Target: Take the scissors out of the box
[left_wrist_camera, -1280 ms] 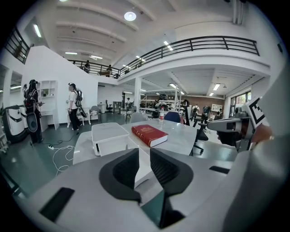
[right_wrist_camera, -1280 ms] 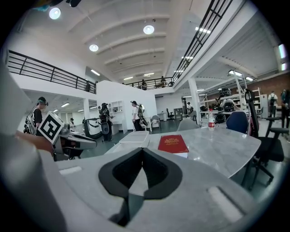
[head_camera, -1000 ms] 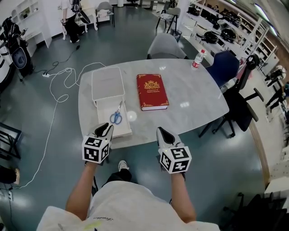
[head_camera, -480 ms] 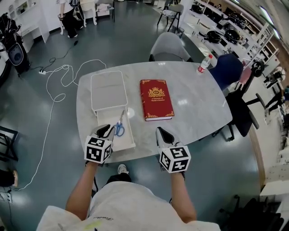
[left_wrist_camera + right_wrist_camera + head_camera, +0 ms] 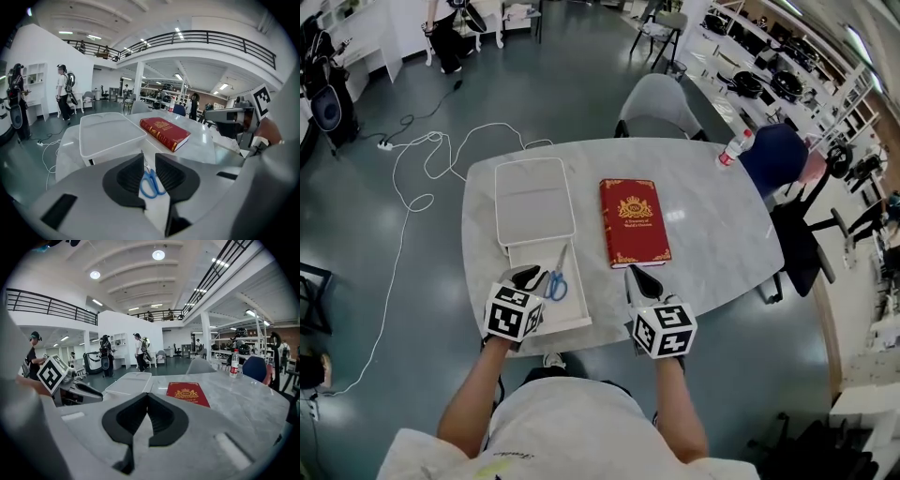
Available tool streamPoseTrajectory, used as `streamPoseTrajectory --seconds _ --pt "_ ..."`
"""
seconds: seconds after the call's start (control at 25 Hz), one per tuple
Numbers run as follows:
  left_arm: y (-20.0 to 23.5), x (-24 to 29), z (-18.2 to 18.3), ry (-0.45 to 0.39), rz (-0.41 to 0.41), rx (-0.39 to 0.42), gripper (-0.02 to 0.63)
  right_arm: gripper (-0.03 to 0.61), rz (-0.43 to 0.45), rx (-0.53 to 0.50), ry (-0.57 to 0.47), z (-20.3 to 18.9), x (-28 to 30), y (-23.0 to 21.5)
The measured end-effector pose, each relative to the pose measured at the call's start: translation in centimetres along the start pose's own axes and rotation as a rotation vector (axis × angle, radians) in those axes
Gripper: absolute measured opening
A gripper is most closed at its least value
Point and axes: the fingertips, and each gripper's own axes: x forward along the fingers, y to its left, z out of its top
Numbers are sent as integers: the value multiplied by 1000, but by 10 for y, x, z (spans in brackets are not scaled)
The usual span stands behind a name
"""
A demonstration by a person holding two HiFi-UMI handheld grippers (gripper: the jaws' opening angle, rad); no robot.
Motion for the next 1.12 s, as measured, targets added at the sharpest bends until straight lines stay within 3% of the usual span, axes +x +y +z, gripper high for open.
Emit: streamPoseTrajectory --seconds 0.4,1.12 --pt "-9 20 -22 135 0 1 58 6 76 -13 5 0 29 -8" --pt "-14 65 -65 408 112 -54 67 5 252 -6 21 6 71 -50"
